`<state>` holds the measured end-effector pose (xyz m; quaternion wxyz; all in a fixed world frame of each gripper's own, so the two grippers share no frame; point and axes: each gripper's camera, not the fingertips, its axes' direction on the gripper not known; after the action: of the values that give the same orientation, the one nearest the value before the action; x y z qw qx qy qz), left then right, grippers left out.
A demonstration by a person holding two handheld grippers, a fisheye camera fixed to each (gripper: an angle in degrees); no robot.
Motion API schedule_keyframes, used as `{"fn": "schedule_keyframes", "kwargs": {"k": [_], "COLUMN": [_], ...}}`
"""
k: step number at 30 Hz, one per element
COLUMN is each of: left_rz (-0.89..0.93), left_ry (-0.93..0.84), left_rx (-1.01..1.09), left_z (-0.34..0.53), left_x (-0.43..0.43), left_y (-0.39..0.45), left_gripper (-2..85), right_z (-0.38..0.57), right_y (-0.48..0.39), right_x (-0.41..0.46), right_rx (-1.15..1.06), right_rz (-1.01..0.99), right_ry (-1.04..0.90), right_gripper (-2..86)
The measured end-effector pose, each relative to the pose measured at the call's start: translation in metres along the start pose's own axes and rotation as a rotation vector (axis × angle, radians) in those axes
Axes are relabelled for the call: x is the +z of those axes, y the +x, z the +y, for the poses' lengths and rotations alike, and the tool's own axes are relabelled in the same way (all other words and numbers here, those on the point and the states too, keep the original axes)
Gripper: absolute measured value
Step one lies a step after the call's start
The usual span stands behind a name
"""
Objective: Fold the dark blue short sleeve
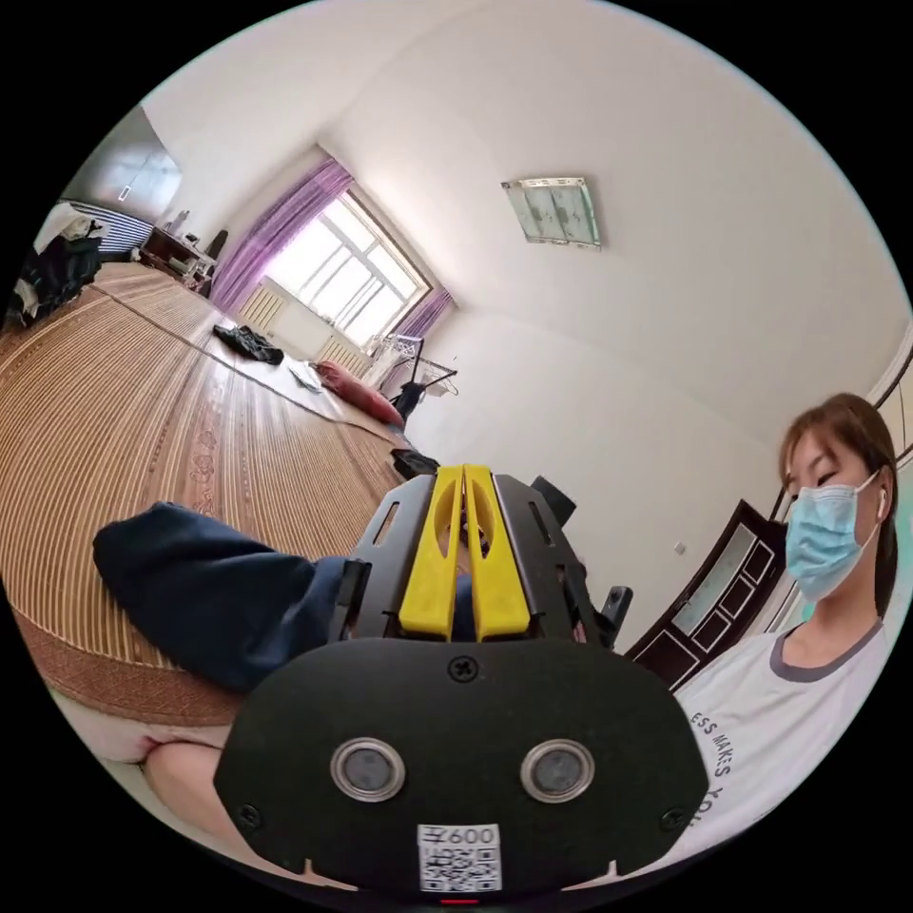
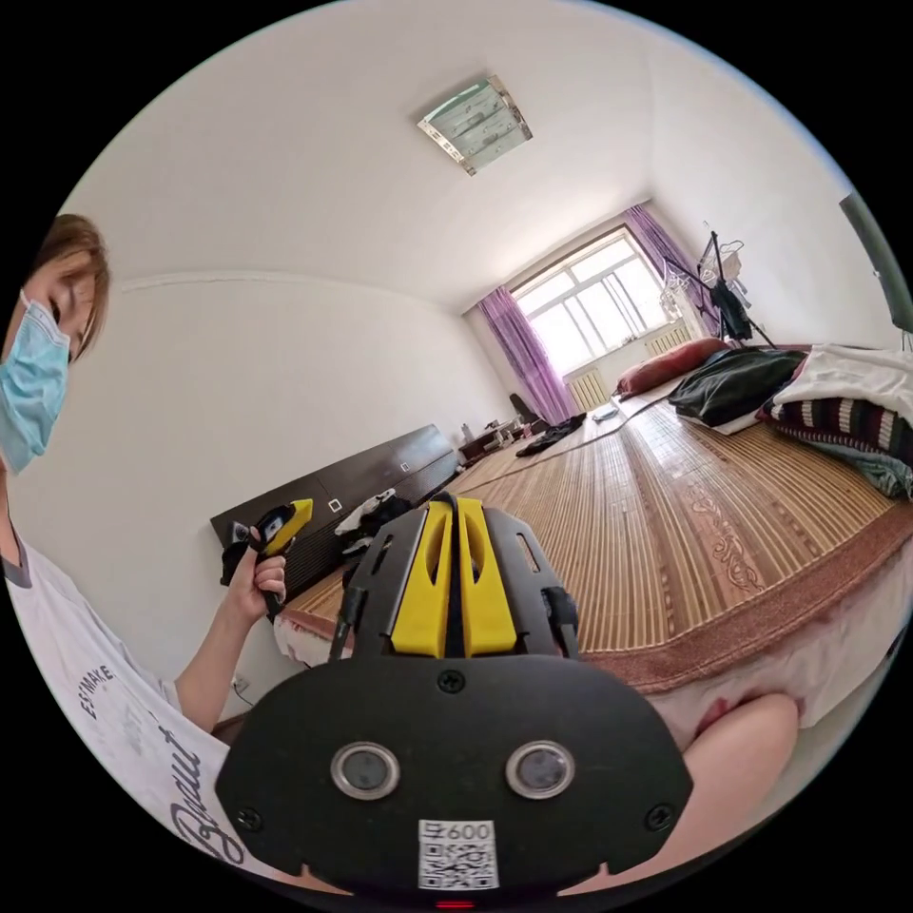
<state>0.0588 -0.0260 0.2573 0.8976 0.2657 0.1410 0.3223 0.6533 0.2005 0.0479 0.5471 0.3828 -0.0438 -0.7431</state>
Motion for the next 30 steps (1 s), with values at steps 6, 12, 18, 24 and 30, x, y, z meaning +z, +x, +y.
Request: {"fn": "schedule_keyframes", "kwargs": {"k": [6, 12, 18, 24, 30], "left_rz": [-0.101, -0.166, -0.294, -0.148, -0.065], "left_ry": [-0.280, -0.506, -0.512, -0.248, -0.122], "left_rx": [0.141, 0.275, 0.369, 0.305, 0.231], "left_z": [0.023, 0.073, 0.083, 0.021, 0.011], "left_x": [0.046, 0.133, 0.149, 0.038, -0.058], "left_y": [0.041, 0.091, 0.099, 0.083, 0.061], "left_gripper": [10.5, 14.5, 3.3, 2.3, 2.1], "right_z": [0.001, -0.013, -0.025, -0.027, -0.021], "right_y": [0.023, 0.015, 0.036, 0.119, 0.184], "right_x": [0.005, 0.017, -0.003, -0.026, 0.015], "right_rx": [0.084, 0.036, -0.040, 0.079, 0.181], "right_rz": [-0.124, -0.206, -0.132, -0.229, -0.252], "right_ry": [0.023, -0.021, -0.070, -0.174, -0.323], "right_gripper": [-0.9, -0.8, -0.8, -0.4, 14.2]}}
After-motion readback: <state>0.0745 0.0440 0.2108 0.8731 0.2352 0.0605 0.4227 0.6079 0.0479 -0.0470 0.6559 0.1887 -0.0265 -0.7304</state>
